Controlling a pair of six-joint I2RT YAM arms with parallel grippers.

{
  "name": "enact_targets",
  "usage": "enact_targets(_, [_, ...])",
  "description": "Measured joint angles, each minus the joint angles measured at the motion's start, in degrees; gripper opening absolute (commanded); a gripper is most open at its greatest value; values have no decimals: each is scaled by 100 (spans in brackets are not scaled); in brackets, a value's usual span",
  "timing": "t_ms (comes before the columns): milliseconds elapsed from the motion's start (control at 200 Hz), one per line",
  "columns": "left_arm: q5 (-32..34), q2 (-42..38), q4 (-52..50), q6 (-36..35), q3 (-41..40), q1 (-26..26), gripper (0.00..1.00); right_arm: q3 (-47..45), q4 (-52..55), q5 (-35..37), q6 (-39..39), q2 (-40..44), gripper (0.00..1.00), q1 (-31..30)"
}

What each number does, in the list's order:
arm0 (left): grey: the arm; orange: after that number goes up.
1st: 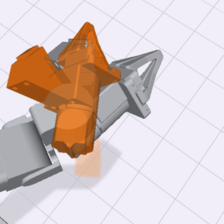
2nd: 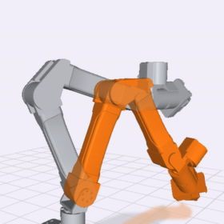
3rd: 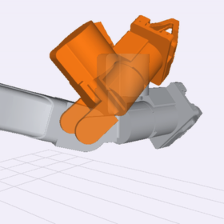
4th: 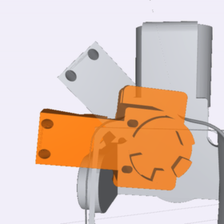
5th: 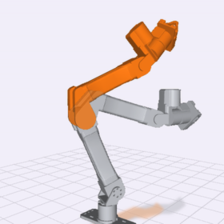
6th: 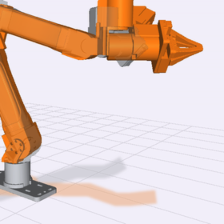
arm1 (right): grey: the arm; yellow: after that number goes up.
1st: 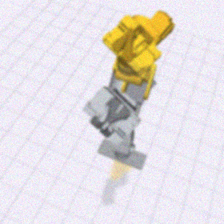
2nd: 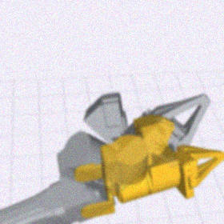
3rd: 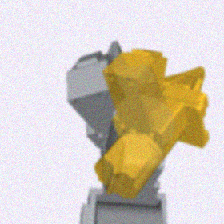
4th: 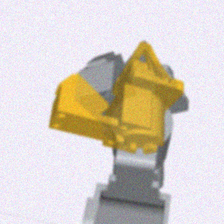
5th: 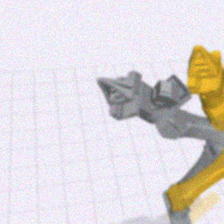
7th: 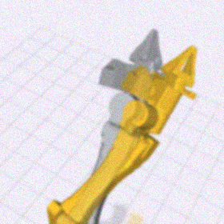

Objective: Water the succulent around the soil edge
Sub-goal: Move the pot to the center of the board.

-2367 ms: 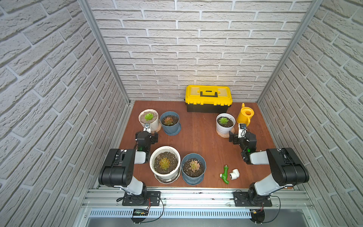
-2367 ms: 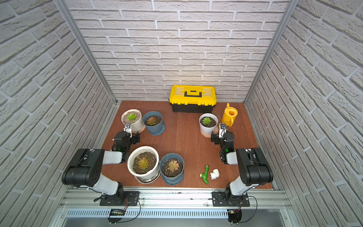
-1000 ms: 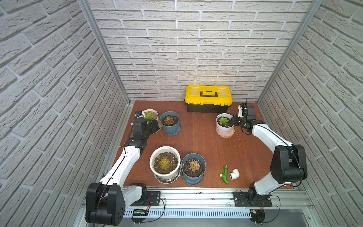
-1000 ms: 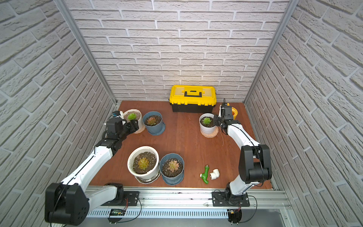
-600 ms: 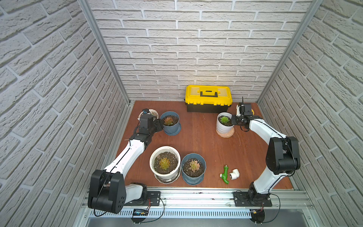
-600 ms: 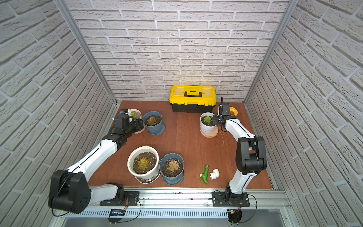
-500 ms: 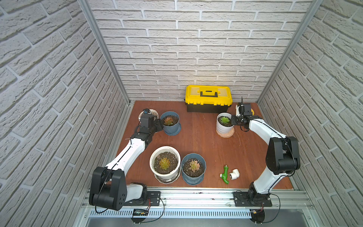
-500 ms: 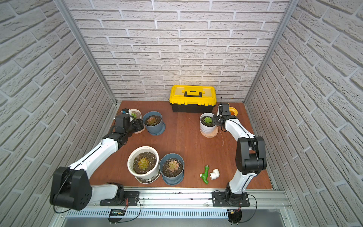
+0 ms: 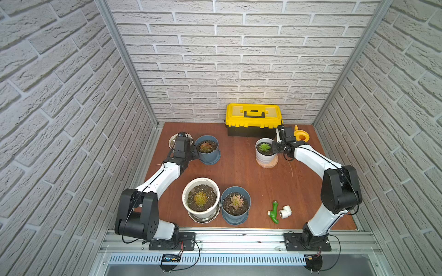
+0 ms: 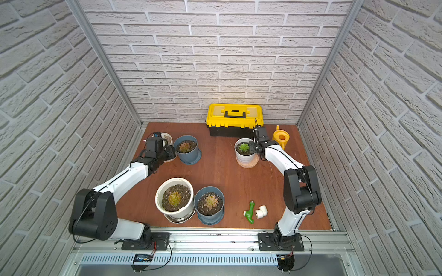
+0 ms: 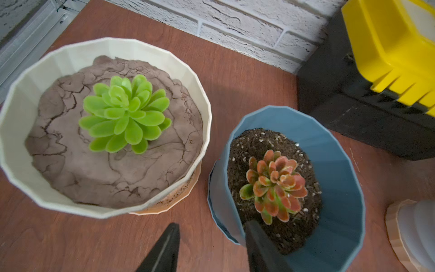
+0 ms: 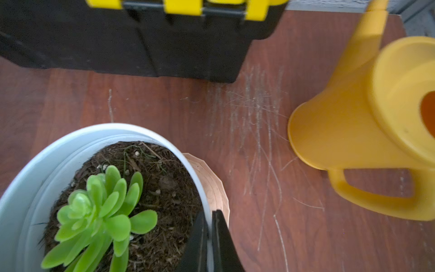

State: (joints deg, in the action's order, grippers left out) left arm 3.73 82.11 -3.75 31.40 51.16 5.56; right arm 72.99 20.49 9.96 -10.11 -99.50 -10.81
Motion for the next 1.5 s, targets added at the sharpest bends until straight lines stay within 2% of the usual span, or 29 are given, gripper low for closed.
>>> enact_targets(115, [13, 166, -20, -42, 144, 85, 47, 131, 149, -68, 0, -66, 8, -278])
enact_targets(250, [20, 407, -15, -79, 332, 184, 40, 214, 262, -92, -7, -103, 15, -417])
enact_targets(425, [138, 686, -105, -162, 542, 341, 22, 116, 319, -258, -55, 2, 28, -439])
enact_targets(550, [260, 872, -144, -208, 811, 470, 13, -343, 313, -323, -101, 546, 37, -516])
enact_targets(685, [339, 1191, -203, -282, 1191, 737, 8, -953, 201, -356, -190, 1410, 39, -634])
enact_targets(1135, [428, 2269, -376, -221, 2409, 1687, 14, -2273, -96, -111, -463, 3648, 48, -828])
enact_targets(1225, [474, 2509, -457, -162, 2677, 1816, 19, -2470, -96, -76, -481, 3912, 49, -833])
enact_targets(1325, [540, 2597, -595, -131, 2771, 1897, 28, -2487, -92, -79, -507, 4000, 50, -833])
enact_targets(1415, [627, 2524, -728, -138, 2750, 1906, 41, -2487, -90, -98, -529, 4022, 53, -837])
enact_targets(1500, [723, 2249, -896, -157, 2566, 1888, 45, -2487, -87, -111, -557, 4033, 53, -859])
